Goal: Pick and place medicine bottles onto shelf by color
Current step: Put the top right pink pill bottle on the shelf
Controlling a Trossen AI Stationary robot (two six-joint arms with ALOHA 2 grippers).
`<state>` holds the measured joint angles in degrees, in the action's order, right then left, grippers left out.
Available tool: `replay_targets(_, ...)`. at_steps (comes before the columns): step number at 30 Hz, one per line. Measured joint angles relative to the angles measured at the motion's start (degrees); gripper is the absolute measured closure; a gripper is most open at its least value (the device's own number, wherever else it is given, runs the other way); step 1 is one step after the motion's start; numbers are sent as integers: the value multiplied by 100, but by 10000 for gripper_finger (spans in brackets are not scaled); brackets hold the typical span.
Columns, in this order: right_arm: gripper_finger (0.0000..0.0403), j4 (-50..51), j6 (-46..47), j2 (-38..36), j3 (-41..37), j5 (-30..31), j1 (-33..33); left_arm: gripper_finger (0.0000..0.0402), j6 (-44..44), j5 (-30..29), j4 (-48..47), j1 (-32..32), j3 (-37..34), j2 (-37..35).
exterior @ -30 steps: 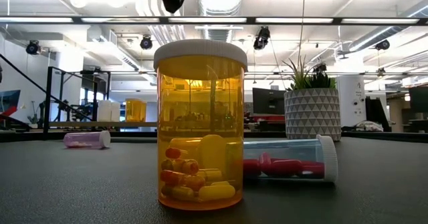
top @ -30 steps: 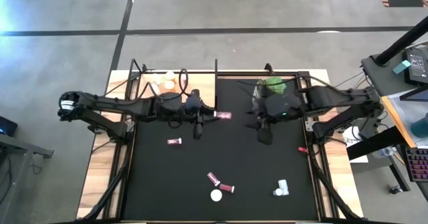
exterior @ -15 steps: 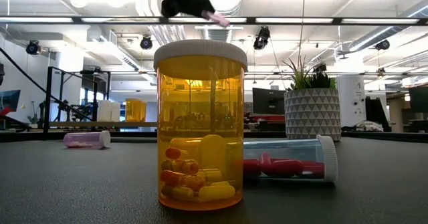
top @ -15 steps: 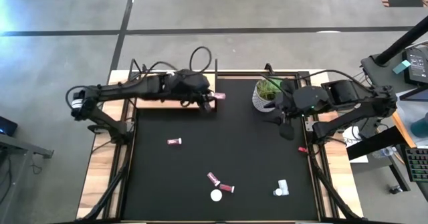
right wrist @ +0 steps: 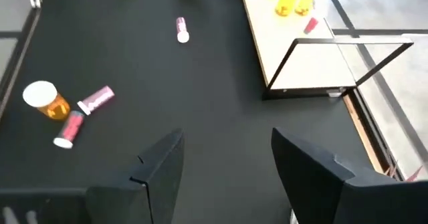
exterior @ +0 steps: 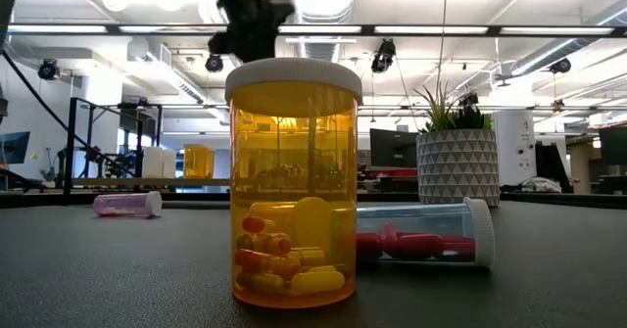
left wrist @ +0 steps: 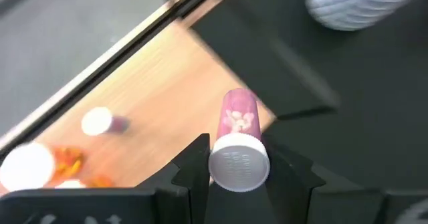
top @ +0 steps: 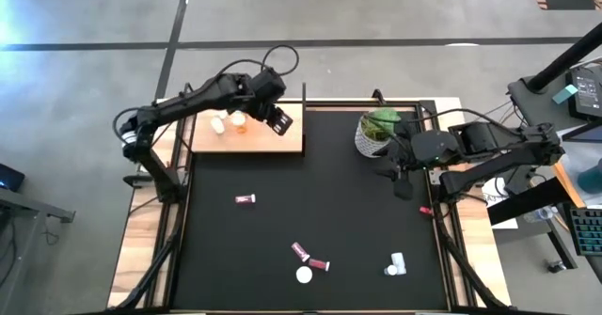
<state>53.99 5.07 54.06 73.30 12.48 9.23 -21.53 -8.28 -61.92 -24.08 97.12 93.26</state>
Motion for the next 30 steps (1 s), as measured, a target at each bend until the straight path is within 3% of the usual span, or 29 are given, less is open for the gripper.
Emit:
replay_targets(7,186,-320,-378,-257,-250,706,0,300,-33,31,-2,-546,0,633)
replay_targets(18,186,-2885,-468,-1260,-1851,727,-2,300,276,222,-8,-1052,269,1679)
replay_targets(30,186,-4059,-583,-1906,-2822,1024,-7,300,1046,245,31,-1155,611,2159)
